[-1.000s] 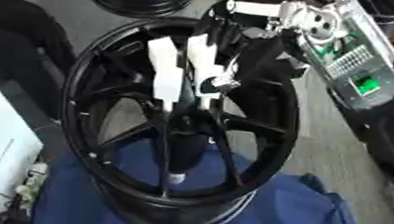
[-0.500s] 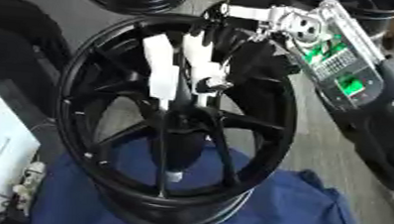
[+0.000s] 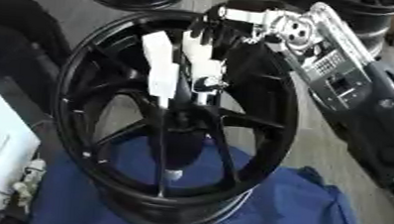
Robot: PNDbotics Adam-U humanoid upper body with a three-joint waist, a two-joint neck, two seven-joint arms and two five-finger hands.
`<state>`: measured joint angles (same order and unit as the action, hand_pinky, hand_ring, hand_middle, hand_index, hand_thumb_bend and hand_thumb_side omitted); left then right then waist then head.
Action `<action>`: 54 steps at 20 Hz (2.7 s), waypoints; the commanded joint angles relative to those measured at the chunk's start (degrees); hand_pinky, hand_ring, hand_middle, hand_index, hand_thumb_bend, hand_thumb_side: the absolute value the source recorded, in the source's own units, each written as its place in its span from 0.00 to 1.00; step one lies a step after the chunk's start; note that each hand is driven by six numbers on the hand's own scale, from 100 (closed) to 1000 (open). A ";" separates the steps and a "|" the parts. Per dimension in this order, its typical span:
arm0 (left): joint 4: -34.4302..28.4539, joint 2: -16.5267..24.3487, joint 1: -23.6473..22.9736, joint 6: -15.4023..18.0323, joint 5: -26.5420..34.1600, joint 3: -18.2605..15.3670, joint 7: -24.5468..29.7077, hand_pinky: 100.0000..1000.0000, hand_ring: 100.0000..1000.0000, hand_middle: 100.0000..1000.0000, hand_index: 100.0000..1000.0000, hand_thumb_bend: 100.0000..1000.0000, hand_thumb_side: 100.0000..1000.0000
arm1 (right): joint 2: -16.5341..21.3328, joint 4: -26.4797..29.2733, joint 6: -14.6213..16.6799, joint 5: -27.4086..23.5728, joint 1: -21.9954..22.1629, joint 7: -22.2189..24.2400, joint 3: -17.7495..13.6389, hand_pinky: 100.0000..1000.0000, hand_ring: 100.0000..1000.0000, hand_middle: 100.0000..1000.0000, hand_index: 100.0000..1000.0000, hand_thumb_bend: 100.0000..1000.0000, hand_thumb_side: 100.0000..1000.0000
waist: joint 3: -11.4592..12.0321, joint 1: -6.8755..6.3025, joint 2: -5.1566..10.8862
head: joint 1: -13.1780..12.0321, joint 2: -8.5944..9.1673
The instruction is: Pull the pin out of the wheel hub.
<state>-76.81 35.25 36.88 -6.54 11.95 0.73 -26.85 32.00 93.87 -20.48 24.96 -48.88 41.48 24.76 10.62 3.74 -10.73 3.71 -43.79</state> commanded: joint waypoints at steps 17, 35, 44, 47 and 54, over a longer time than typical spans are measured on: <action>-1.09 1.47 0.56 -0.08 0.23 -0.40 -0.24 0.71 0.78 0.73 0.77 0.44 0.70 | 0.58 -1.80 0.59 0.81 -0.83 -0.51 -0.24 0.74 0.68 0.56 0.70 0.50 0.11 | 0.18 -0.22 0.22 | 0.06 -0.33; -1.01 1.55 0.49 -0.16 0.20 -0.24 0.21 0.71 0.79 0.73 0.76 0.43 0.71 | 1.82 -0.23 -0.44 0.07 0.11 -1.48 -0.23 0.74 0.68 0.56 0.61 0.52 0.09 | -0.03 -0.11 -0.10 | -0.05 -0.33; -1.08 1.56 0.46 -0.26 -0.02 -0.15 0.65 0.72 0.79 0.73 0.75 0.43 0.71 | 2.17 0.48 -0.50 0.25 0.34 -1.08 -0.06 0.74 0.68 0.56 0.58 0.53 0.10 | -0.07 -0.13 -0.12 | 0.03 -0.33; -1.12 1.50 0.39 -0.26 -0.04 -0.12 0.76 0.72 0.79 0.73 0.75 0.43 0.71 | 2.15 0.29 -0.49 0.47 0.36 -0.93 0.11 0.74 0.67 0.56 0.60 0.53 0.10 | -0.05 -0.09 -0.14 | 0.09 -0.33; -1.18 1.45 0.33 -0.26 -0.09 -0.14 0.80 0.72 0.79 0.73 0.74 0.43 0.71 | 1.87 0.06 -0.84 -0.19 0.29 -1.56 0.21 0.73 0.66 0.54 0.61 0.51 0.09 | 0.06 0.00 -0.27 | 0.13 -0.33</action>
<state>-76.97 35.25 36.56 -6.90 12.04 0.89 -26.18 32.53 93.24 -21.16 25.04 -47.79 40.24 25.48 10.64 4.07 -11.79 3.67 -43.79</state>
